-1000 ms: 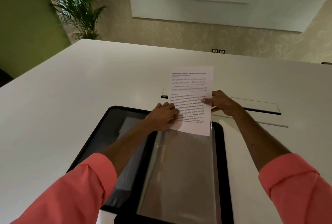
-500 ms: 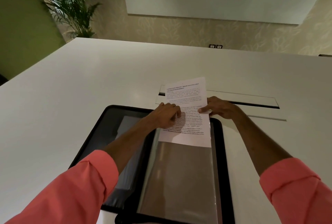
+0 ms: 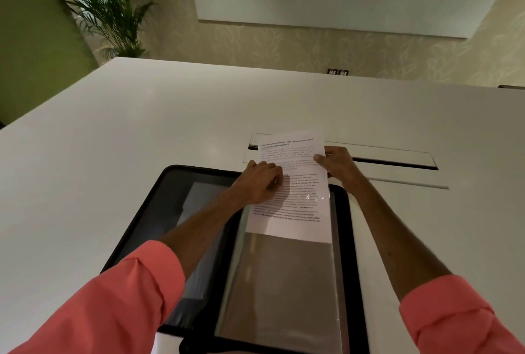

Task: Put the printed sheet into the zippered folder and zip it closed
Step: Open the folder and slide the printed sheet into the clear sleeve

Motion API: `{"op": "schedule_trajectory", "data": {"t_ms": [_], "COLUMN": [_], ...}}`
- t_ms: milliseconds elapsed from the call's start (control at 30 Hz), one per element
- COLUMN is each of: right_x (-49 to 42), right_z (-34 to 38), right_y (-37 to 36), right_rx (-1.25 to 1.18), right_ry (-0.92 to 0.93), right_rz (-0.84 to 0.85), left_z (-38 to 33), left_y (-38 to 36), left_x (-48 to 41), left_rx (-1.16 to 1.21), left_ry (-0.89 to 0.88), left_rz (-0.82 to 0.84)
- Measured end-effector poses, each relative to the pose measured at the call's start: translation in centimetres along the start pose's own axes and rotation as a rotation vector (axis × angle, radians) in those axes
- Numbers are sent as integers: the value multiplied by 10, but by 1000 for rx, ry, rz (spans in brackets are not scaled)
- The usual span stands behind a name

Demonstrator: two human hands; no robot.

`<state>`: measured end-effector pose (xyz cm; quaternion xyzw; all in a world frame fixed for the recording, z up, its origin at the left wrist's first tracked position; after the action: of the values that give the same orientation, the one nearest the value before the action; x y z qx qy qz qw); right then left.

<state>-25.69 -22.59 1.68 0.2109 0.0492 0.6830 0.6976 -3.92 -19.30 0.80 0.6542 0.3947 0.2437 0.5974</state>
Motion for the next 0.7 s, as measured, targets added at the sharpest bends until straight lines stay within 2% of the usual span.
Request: {"op": "schedule_trajectory", "data": {"t_ms": [200, 367, 433, 700], "right_x": [6, 3, 2, -1], "right_z": [-10, 3, 10, 17], "right_y": [3, 2, 0, 0], "right_rx": [120, -71, -65, 88], "right_ry": [-77, -18, 22, 103], "right_rz": [168, 30, 15, 123], "left_z": [-3, -4, -4, -2], "left_y": [0, 0, 0, 6], "left_x": [2, 2, 2, 6], "left_rx": [28, 37, 33, 19], "left_ry": [17, 37, 36, 26], "left_rz": [-19, -12, -14, -44]}}
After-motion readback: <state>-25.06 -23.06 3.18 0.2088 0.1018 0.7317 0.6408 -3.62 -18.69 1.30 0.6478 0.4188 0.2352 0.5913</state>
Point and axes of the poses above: each hand's wrist, its own x-axis away from the middle knuckle, its own y-axis out of the back of the hand, z = x × y, the point moved 8 cm from there along -x, towards the middle knuckle, and after that the axes turned 3 degrees about -y, right-handed, at the moved point
